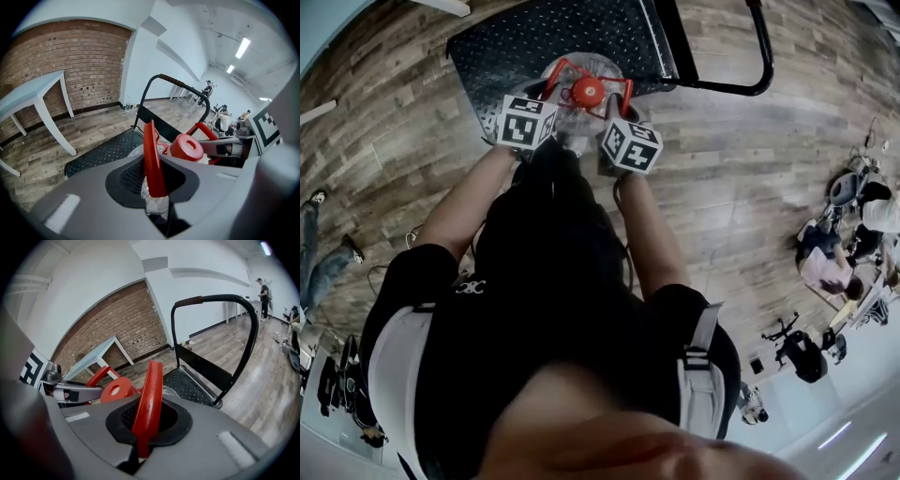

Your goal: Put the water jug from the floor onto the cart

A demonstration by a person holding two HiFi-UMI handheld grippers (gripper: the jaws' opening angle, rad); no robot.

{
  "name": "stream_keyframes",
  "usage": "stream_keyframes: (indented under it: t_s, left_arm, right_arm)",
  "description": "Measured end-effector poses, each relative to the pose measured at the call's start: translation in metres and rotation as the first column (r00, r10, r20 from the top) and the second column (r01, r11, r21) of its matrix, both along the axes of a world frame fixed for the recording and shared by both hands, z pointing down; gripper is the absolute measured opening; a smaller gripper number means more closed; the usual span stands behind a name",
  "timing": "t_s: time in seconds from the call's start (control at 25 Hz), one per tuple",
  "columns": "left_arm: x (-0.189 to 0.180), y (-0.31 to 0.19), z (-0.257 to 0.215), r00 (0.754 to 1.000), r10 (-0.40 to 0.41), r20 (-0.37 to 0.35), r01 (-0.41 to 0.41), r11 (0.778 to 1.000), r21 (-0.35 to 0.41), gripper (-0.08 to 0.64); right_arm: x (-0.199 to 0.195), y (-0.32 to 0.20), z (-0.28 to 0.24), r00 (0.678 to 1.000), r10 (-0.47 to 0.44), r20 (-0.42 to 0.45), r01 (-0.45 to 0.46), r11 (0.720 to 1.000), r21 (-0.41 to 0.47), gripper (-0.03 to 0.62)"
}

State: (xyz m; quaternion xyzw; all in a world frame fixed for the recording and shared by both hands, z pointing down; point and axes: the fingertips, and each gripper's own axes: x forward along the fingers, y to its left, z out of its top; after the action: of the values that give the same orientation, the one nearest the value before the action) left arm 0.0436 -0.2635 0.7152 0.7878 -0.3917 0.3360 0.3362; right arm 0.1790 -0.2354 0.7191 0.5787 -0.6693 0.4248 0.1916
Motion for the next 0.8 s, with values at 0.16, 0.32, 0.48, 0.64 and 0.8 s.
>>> stream_keyframes:
  t_s: [0.16,0.32,0.48,0.64,0.8]
  left_arm:
    - [0.000,-0.009,0.017,1.000,0.013,0.000,-0.013,1.000,-0.021,0.061]
    - [0.004,-0.017,0.031,0.999,0.038,0.020,-0.038,0.999,-0.011,0.066]
    - [0.011,-0.025,0.037,0.992,0.109,0.063,-0.110,0.994,0.011,0.081]
    - [0.017,-0.028,0.051,0.990,0.132,0.057,-0.131,0.991,-0.013,0.089]
    - [0.009,-0.028,0.070,0.990,0.126,0.065,-0.122,0.991,-0.054,0.077]
  right_arm:
    - [0.001,-0.007,0.017,1.000,0.023,-0.009,-0.023,0.999,-0.026,0.014]
    - [0.004,-0.018,0.028,0.999,0.030,-0.016,-0.031,0.999,-0.034,0.014]
    - [0.008,-0.026,0.040,0.999,0.038,-0.021,-0.039,0.998,-0.054,0.014]
    - [0.010,-0.030,0.052,0.999,0.045,-0.021,-0.046,0.997,-0.069,0.015]
    - [0.015,-0.024,0.066,0.998,0.057,-0.035,-0.060,0.994,-0.087,0.015]
